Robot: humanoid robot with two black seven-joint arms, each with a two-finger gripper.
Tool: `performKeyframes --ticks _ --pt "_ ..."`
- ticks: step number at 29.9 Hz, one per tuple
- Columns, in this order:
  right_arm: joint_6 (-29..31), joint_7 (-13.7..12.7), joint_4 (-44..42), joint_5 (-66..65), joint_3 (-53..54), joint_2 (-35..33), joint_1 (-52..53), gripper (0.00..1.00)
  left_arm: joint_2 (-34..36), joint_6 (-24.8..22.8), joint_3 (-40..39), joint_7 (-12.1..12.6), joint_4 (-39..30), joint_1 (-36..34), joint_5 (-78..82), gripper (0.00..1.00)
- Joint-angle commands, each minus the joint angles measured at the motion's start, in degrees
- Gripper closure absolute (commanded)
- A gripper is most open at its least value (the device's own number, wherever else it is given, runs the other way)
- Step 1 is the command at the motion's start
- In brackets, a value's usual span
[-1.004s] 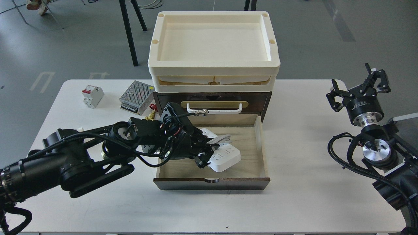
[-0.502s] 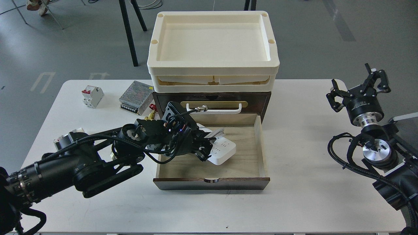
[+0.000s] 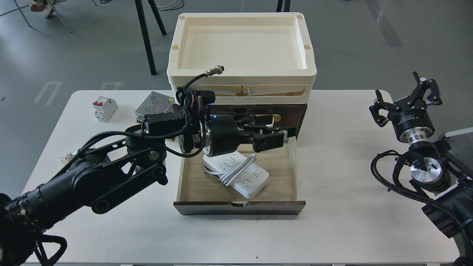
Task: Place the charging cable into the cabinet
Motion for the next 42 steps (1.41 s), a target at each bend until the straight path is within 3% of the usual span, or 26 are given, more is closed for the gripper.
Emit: performKeyframes --ticks 1,5,11,16,21,27,33,42 --pt "0.0 0.0 0.1 0.0 0.0 0.0 0.1 0.00 -0.8 -0.8 -9.2 0.2 0.1 -0.6 -23.3 0.01" --pt "0.0 0.0 0.0 0.0 0.0 0.0 0.0 0.00 -0.4 -3.0 -19.9 1.6 0.8 -1.3 -44.5 0.01" --pt "0.0 0.0 -0.2 0.0 0.0 0.0 0.2 0.00 2.6 -4.4 -29.7 1.3 6.4 -0.2 -55.2 0.01" --pt "-0.6 0.0 -0.8 0.1 0.3 0.1 0.6 0.00 4.9 -5.2 -36.3 1.5 18.7 2.0 -69.9 0.01" --pt "-1.1 -0.2 -0.7 0.1 0.3 0.1 0.6 0.00 7.5 -6.9 -36.3 1.2 32.4 4.1 -84.8 0.01" --pt "-1.5 -0.3 -0.7 0.1 0.3 0.2 0.6 0.00 6.6 -6.9 -35.7 1.2 47.3 6.2 -87.0 0.00" --pt "-1.9 -0.1 -0.7 0.1 0.2 0.1 0.7 0.00 3.6 -6.9 -34.9 -0.6 49.1 10.7 -87.0 0.00" --pt "-1.8 0.1 0.1 0.1 0.3 0.1 1.1 0.00 2.0 -6.9 -34.9 -0.9 49.1 12.4 -87.1 0.00"
